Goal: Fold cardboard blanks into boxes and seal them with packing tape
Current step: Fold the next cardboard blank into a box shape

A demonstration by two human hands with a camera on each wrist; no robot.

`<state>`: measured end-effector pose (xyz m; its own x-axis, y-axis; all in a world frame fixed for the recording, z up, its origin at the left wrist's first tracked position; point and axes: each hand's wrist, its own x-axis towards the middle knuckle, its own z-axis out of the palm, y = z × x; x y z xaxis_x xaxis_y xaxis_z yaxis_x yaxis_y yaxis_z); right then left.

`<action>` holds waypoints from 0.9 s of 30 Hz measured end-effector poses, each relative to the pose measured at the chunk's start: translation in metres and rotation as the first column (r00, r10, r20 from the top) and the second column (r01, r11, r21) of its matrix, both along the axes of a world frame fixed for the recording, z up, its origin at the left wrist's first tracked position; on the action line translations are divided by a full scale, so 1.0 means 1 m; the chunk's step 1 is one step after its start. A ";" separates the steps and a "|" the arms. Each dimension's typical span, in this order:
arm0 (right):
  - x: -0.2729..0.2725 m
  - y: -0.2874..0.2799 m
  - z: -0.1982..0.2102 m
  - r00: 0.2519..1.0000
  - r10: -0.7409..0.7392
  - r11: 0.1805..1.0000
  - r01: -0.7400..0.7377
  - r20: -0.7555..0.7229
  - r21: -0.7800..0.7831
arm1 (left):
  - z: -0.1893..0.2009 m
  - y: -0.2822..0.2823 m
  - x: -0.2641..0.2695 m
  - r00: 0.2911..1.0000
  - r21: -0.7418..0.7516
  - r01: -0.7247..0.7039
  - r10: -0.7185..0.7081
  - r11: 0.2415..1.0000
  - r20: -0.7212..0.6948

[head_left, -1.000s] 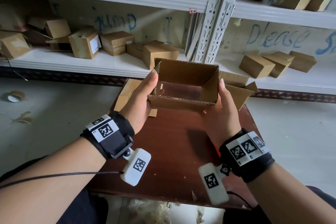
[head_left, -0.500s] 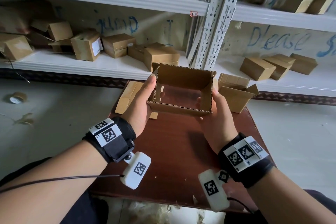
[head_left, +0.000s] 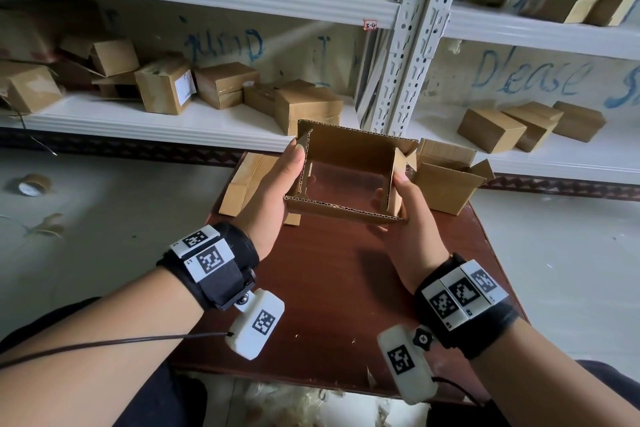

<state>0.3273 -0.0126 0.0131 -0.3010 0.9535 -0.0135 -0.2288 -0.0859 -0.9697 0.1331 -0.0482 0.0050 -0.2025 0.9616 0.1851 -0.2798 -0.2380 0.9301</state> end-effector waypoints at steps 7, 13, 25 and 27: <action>0.000 0.004 -0.003 0.998 -0.052 0.997 0.051 -0.035 -0.052 | -0.008 0.005 -0.003 0.999 -0.009 0.014 -0.014 1.000 -0.041; 0.003 0.009 -0.006 0.999 0.004 0.999 -0.005 -0.036 -0.046 | -0.008 0.006 -0.005 0.998 -0.005 0.016 -0.016 1.000 -0.054; 0.004 0.012 -0.008 1.000 -0.004 1.000 0.004 0.005 -0.020 | -0.008 0.004 -0.003 0.997 -0.014 0.025 -0.026 1.000 -0.073; 0.004 0.011 -0.008 1.000 -0.003 1.000 0.003 0.013 -0.011 | -0.007 0.003 -0.003 0.997 -0.017 0.028 -0.029 0.999 -0.065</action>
<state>0.3316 -0.0012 0.0047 -0.2980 0.9542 -0.0281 -0.2164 -0.0961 -0.9716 0.1297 -0.0448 -0.0016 -0.1630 0.9699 0.1812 -0.2246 -0.2153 0.9504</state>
